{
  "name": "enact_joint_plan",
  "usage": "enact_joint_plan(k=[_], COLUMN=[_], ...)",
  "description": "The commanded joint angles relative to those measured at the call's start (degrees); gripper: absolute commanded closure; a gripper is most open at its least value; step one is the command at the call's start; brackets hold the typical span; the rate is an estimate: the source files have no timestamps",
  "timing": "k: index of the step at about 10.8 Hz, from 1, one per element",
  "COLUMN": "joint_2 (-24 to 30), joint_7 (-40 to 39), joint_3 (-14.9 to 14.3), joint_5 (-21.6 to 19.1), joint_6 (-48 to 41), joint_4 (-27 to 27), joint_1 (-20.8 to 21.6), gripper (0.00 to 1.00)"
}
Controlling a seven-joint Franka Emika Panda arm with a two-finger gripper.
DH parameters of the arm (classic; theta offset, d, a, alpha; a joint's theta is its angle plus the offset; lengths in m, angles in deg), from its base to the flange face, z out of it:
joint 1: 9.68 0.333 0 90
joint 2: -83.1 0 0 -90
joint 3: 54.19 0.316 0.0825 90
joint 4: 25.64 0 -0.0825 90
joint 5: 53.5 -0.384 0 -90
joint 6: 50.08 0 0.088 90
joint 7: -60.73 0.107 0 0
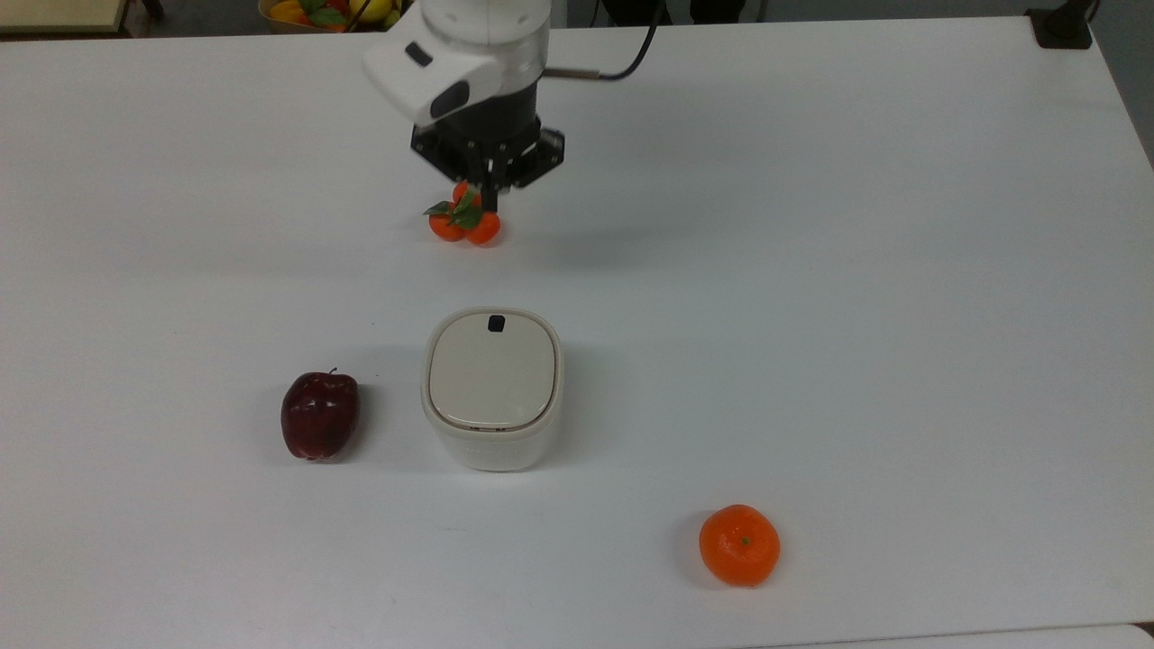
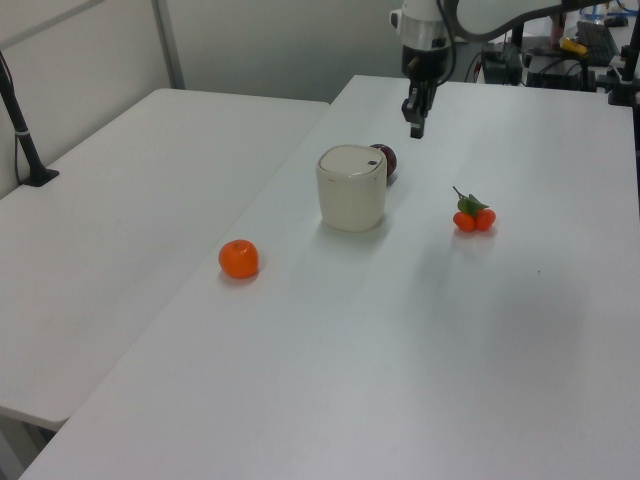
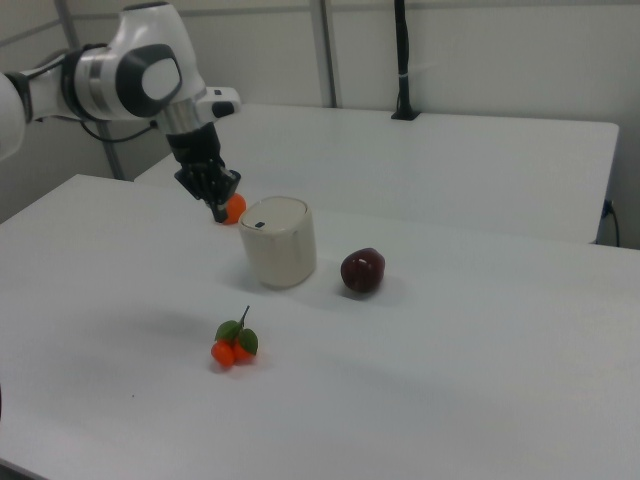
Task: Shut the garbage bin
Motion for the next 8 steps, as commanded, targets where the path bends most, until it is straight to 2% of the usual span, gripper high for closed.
enact_joint_plan(k=[1, 4, 5, 6, 7, 8], joint_2=[8.4, 16.4, 17.2, 17.7, 18.0, 18.1], joint_7=[-0.9, -3.1, -3.1, -2.9, -2.7, -2.4], joint_3=[-0.4, -0.4, -0.5, -0.6, -1.0, -1.0], joint_5=[1.3, 1.4, 1.3, 1.3, 1.3, 1.0], joint_6=[-6.7, -10.0, -10.8, -12.2, -12.5, -12.1], joint_4=[-6.3, -12.3, -12.5, -12.2, -12.2, -12.0], joint_1=[1.4, 0.9, 0.7, 0.6, 0.5, -0.1], gripper=[1.00, 1.00, 1.00, 0.96, 0.91, 0.70])
